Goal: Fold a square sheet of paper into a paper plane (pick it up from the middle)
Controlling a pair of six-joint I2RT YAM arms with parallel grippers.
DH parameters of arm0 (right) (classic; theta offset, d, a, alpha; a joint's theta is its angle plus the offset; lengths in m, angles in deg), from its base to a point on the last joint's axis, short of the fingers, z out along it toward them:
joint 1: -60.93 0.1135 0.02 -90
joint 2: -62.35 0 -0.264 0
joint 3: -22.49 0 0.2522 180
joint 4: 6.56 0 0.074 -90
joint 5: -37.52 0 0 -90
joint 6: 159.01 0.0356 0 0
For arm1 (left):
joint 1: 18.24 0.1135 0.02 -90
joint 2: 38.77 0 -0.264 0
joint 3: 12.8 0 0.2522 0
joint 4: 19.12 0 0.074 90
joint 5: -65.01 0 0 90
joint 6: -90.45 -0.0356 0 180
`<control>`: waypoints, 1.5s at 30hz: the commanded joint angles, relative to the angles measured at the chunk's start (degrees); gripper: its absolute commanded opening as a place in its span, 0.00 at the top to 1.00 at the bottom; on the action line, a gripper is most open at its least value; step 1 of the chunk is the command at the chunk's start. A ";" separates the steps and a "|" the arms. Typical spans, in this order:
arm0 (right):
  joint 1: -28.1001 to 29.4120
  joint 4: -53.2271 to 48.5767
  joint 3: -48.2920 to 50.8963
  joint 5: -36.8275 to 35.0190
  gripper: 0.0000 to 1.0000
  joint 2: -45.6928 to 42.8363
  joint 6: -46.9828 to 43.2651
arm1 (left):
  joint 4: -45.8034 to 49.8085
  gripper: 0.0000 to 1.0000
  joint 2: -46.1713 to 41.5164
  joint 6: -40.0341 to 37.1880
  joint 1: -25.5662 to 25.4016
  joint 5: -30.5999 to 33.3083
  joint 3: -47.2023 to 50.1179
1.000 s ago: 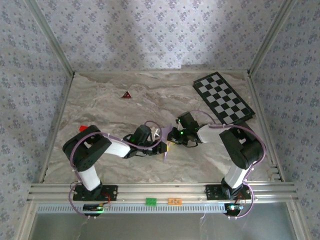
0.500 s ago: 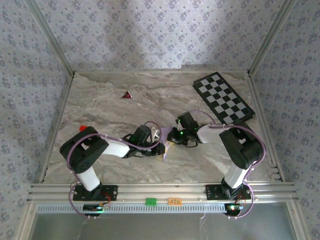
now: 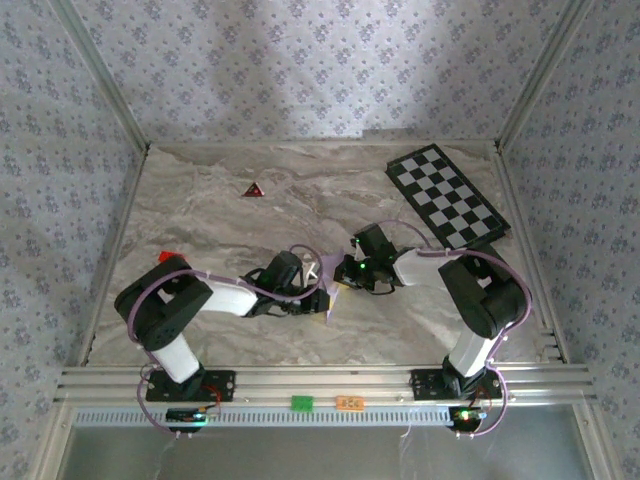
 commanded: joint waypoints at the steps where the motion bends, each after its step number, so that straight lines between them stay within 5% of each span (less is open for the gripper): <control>1: 0.44 -8.27 1.61 -5.49 0.88 3.56 0.13 | 7.54 0.84 -0.73 -1.46 -0.53 -0.57 1.95; 14: 0.67 -8.29 1.41 -5.56 0.88 4.05 0.33 | 7.18 0.94 0.36 -2.54 -0.95 -2.92 1.97; 20: 0.72 -8.71 1.36 -5.80 0.88 3.99 0.25 | 10.47 0.74 -4.38 -2.18 -1.05 1.28 3.17; 26: 0.70 -8.87 1.32 -5.99 0.88 3.87 0.27 | 14.83 0.70 -15.12 -1.80 -0.94 7.51 4.44; 30: 0.82 -8.99 1.29 -6.02 0.88 3.78 0.26 | 17.26 0.91 -19.17 -2.76 -0.53 7.87 1.71; 33: 0.91 -9.08 1.04 -5.93 0.88 3.98 0.23 | 16.66 0.98 -17.34 -3.81 -0.53 4.76 -1.92; 45: 1.11 -9.37 0.44 -5.84 0.88 4.10 0.35 | 15.18 1.00 -3.32 -6.48 -1.54 0.93 -11.58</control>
